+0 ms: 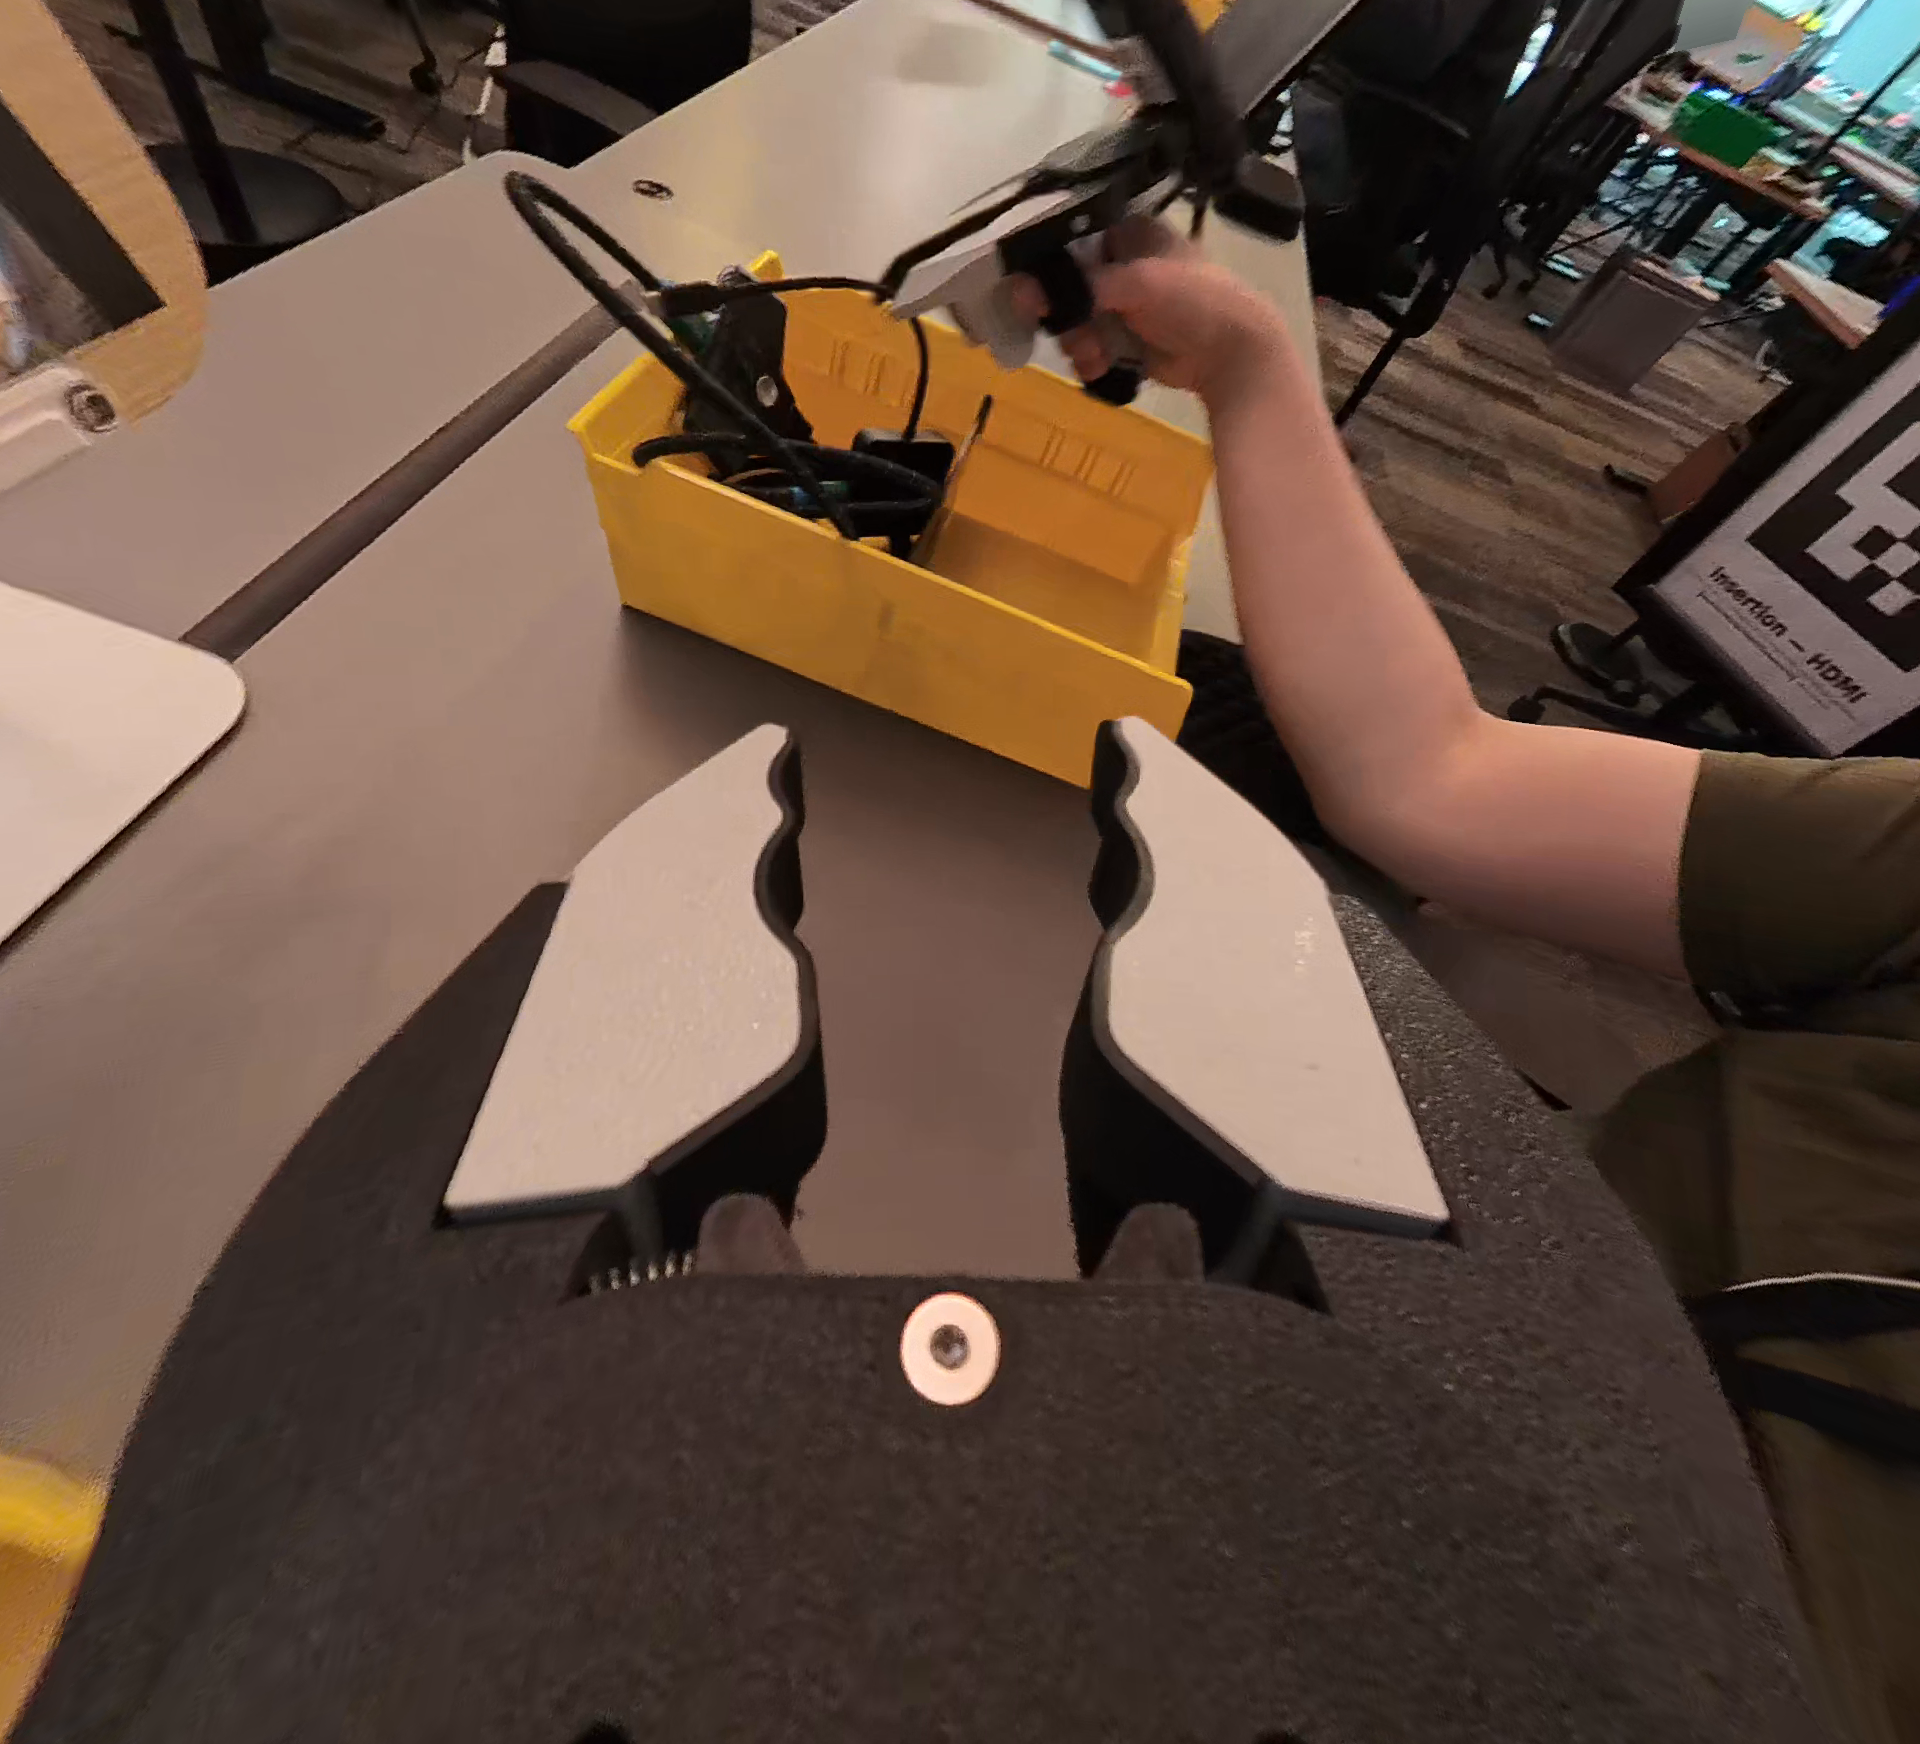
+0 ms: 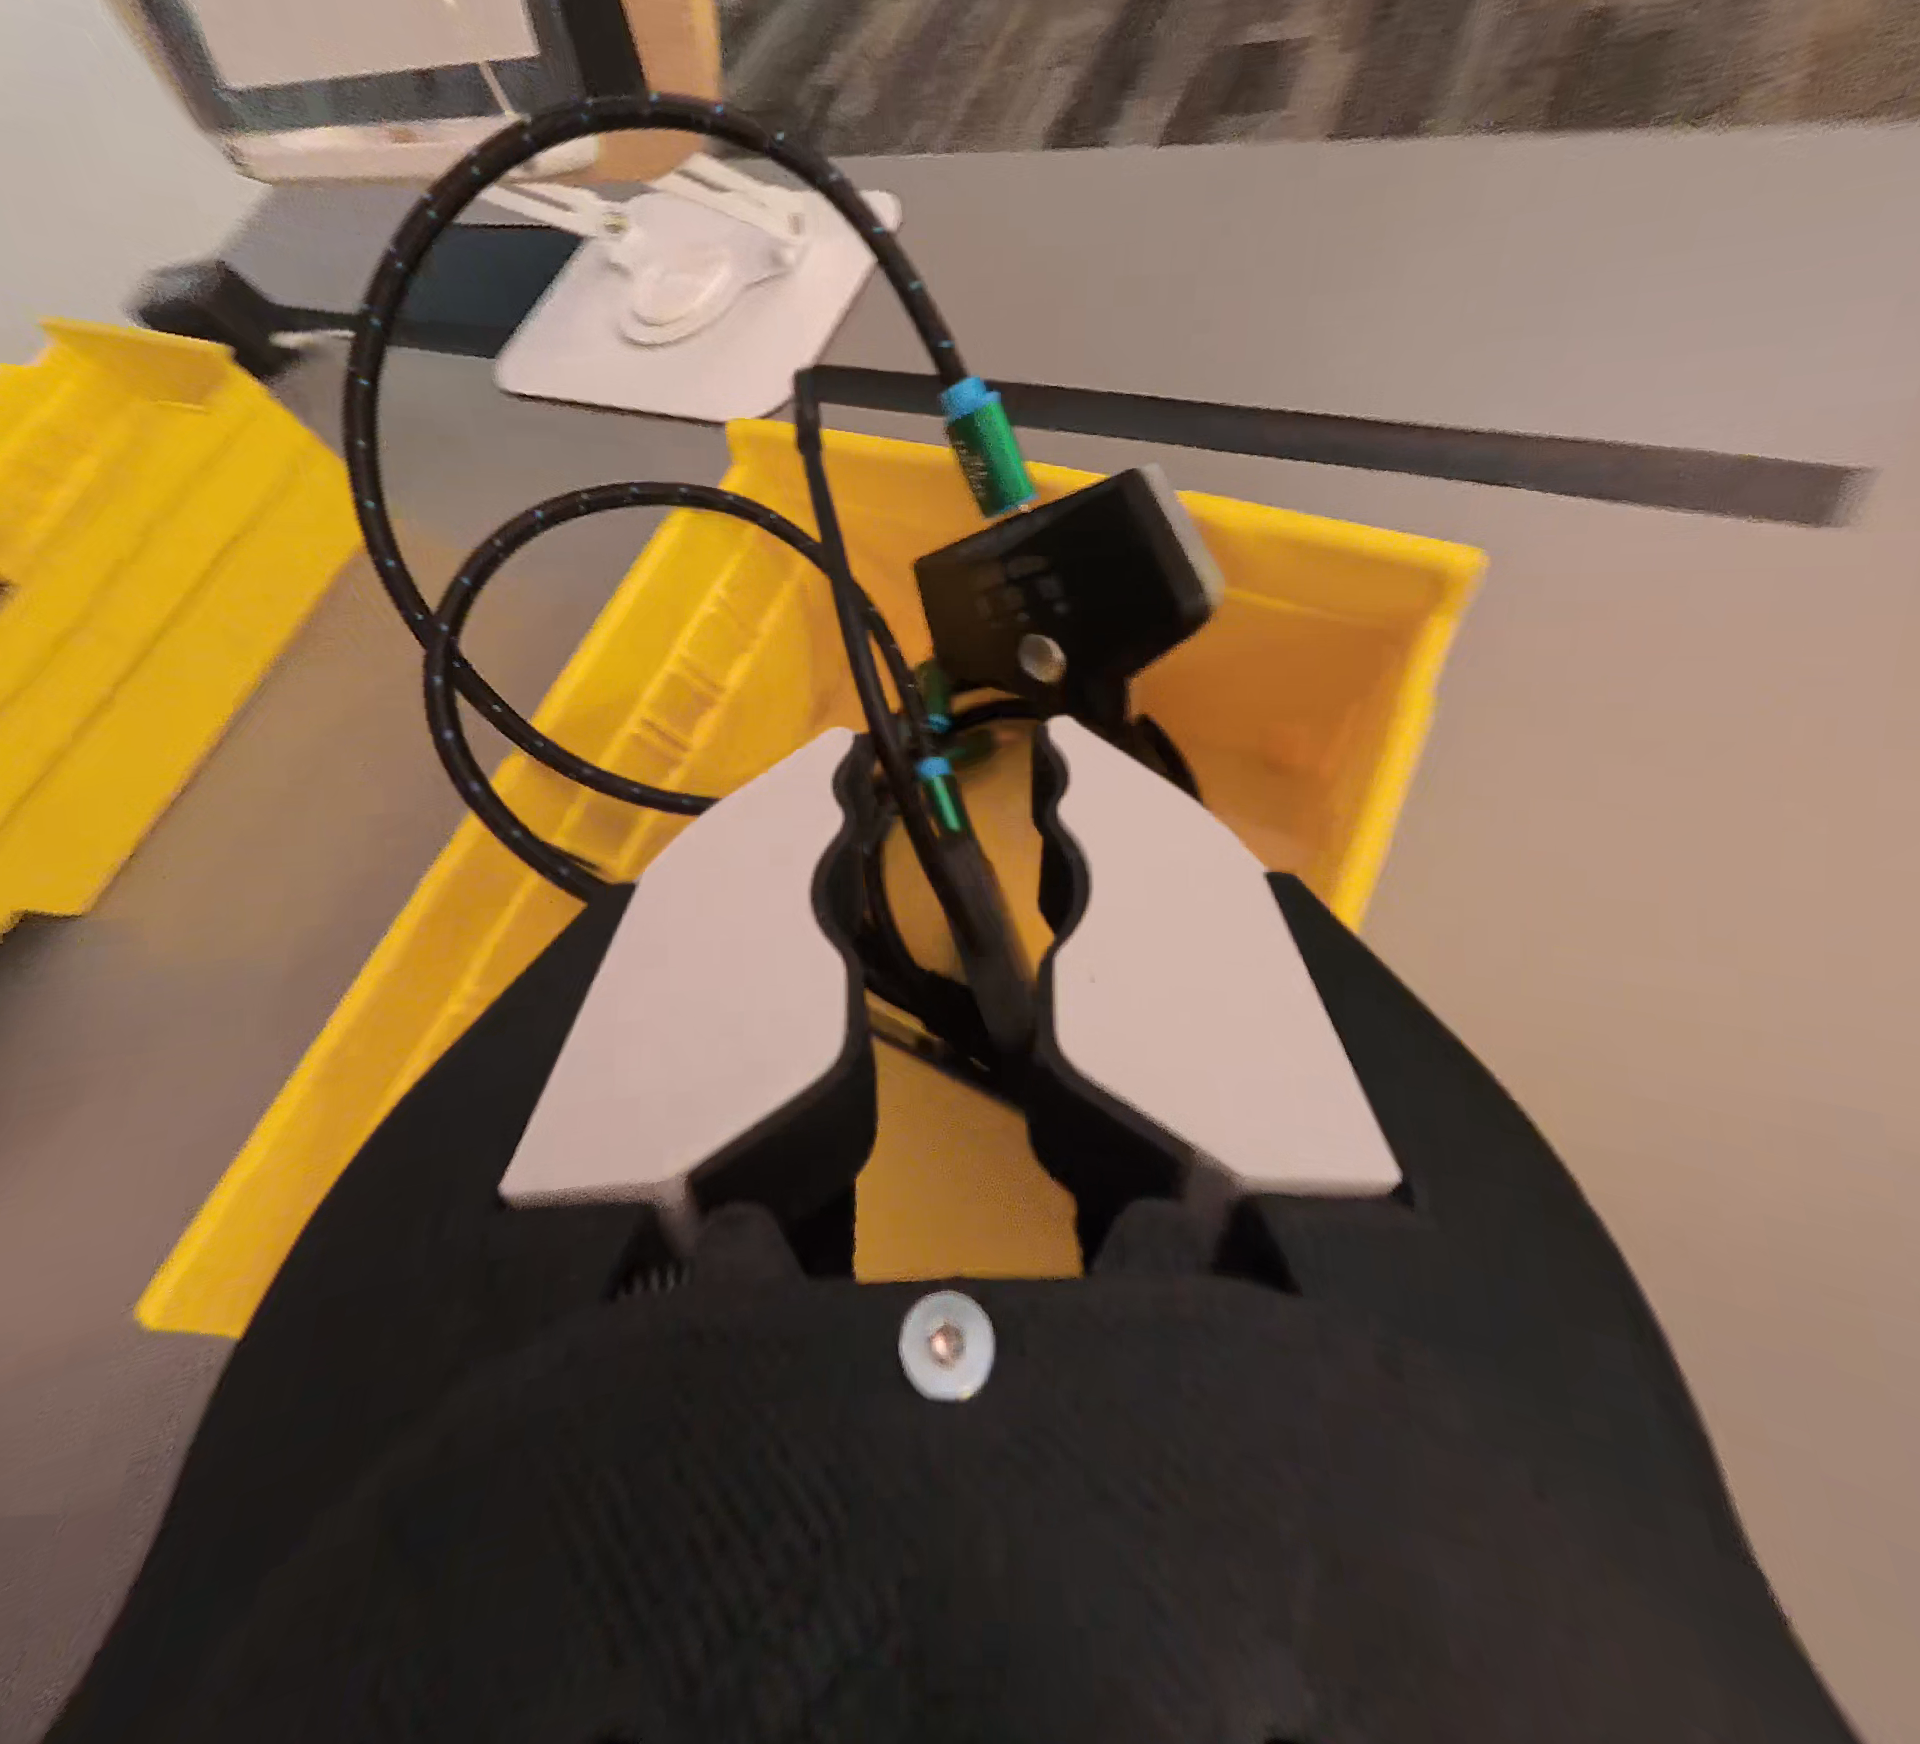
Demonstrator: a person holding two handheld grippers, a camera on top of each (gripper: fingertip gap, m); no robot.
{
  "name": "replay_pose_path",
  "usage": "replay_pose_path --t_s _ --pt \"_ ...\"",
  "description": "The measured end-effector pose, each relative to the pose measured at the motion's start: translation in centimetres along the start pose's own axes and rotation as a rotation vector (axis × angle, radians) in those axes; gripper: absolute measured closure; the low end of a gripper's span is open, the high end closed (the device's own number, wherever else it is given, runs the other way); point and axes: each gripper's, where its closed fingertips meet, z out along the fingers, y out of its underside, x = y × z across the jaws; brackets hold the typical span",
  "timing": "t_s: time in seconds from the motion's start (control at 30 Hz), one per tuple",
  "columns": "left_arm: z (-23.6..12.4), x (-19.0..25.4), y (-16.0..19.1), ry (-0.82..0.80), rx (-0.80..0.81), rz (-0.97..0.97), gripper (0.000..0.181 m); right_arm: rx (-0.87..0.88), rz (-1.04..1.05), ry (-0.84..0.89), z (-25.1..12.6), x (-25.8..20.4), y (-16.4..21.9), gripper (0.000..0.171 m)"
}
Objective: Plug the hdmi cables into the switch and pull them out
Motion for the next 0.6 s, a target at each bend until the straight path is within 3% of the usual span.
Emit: replay_pose_path --t_s 0.1,0.17,0.2,0.37,0.5,0.6 --pt "-2.5 -1.3 0.2 -0.134 -0.019 -0.01 0.13 0.062 -0.081 0.14 -4.4 0.0 -1.1 0.138" --pt "-5.9 -2.9 0.7 -0.321 -0.036 -0.027 0.129 0.077 -0.071 0.228 -6.6 0.3 -1.1 0.13" --pt "-8.1 -4.1 1.6 -0.449 -0.068 -0.049 0.128 0.046 -0.048 0.268 -7.1 0.8 -0.3 0.121" --pt "-22.7 -8.6 10.3 -1.12 -0.275 -0.386 0.111 -0.32 0.064 0.404 -6.3 3.9 7.5 0.112" --pt "-28.0 -9.5 15.4 -1.172 -0.231 -0.622 0.113 -0.528 0.168 0.293 -3.7 3.1 11.9 0.133" --pt "-28.4 -10.1 19.2 -1.121 -0.299 -0.756 0.114 -0.63 0.174 0.425 -3.9 4.2 13.1 0.161"
